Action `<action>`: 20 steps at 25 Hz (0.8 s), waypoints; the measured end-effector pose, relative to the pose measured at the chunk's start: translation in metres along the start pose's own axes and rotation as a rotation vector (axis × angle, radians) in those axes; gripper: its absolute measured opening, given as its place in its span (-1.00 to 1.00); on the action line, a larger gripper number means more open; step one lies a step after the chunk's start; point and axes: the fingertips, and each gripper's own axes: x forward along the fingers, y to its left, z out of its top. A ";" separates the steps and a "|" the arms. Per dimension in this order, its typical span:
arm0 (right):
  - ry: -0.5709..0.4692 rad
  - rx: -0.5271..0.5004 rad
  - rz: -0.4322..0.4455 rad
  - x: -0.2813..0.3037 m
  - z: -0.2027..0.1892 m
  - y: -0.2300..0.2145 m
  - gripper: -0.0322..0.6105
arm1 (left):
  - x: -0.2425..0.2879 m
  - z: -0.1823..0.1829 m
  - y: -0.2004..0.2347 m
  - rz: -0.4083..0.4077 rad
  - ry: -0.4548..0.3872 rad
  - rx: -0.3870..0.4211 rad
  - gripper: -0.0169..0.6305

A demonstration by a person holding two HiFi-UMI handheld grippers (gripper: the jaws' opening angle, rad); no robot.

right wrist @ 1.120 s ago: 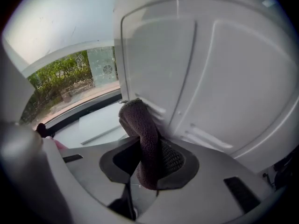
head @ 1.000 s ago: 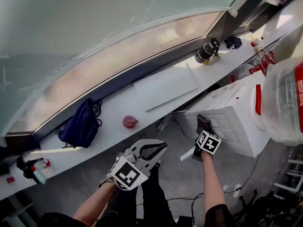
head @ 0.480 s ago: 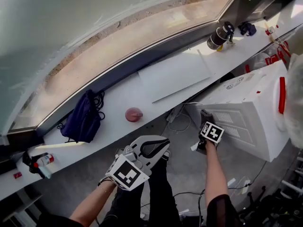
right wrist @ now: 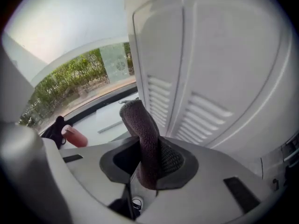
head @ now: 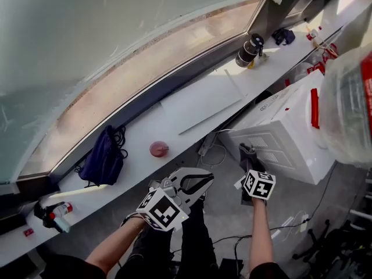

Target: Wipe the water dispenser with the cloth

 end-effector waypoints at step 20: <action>-0.279 -0.193 -0.167 -0.257 0.138 -0.035 -0.58 | 0.003 0.070 -0.050 -0.141 -0.076 0.061 -0.89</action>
